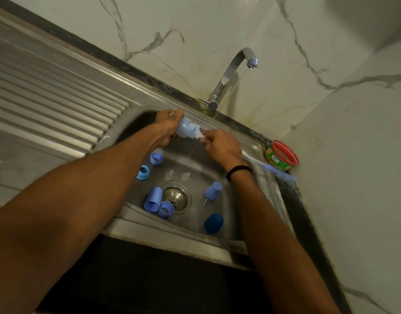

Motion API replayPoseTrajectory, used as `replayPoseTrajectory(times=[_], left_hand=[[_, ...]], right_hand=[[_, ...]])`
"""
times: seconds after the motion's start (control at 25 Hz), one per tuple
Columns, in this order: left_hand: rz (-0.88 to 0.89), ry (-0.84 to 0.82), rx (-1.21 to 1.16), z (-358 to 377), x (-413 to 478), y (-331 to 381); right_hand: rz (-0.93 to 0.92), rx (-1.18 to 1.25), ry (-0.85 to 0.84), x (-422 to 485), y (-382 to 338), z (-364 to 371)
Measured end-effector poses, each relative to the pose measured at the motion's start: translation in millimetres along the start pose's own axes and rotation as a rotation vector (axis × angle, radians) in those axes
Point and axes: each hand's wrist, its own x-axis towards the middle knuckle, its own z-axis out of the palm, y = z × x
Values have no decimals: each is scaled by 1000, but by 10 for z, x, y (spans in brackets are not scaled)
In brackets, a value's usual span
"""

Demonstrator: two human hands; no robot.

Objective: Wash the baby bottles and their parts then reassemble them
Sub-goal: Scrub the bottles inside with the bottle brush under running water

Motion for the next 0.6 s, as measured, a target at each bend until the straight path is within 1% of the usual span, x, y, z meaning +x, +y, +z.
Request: replayPoseTrajectory(times=[0.04,0.08,0.12,0.16,0.24,0.28,0.36,0.4,0.48,0.56,0.6], left_hand=[[-5,5,-1,12,7,-8],[-2,13,12,23,-3,-4],[4,23,30,30,-4,4],[8,26,36,29,-11,4],[3,15,8,34,-3,-13],[2,12,1,38,5,-24],[13,25,7,39,7,-25],[18,28,2,36,10,-22],[17,26,-21,42,29,-19],[15,46,-41,56,45,-27],[19,59,-50,58,51,-39]], right_hand=[[0,2,28,21,44,0],[-38,13,16,23,53,1],[-87,2,-41,6,41,18],[-88,0,-60,3,54,42],[13,30,-6,28,26,34],[25,63,-21,42,54,-6],[-21,124,-122,39,49,-50],[-37,122,-140,40,49,-48],[-50,4,-77,74,51,-29],[-46,-30,-9,95,67,10],[-60,-9,9,74,55,39]])
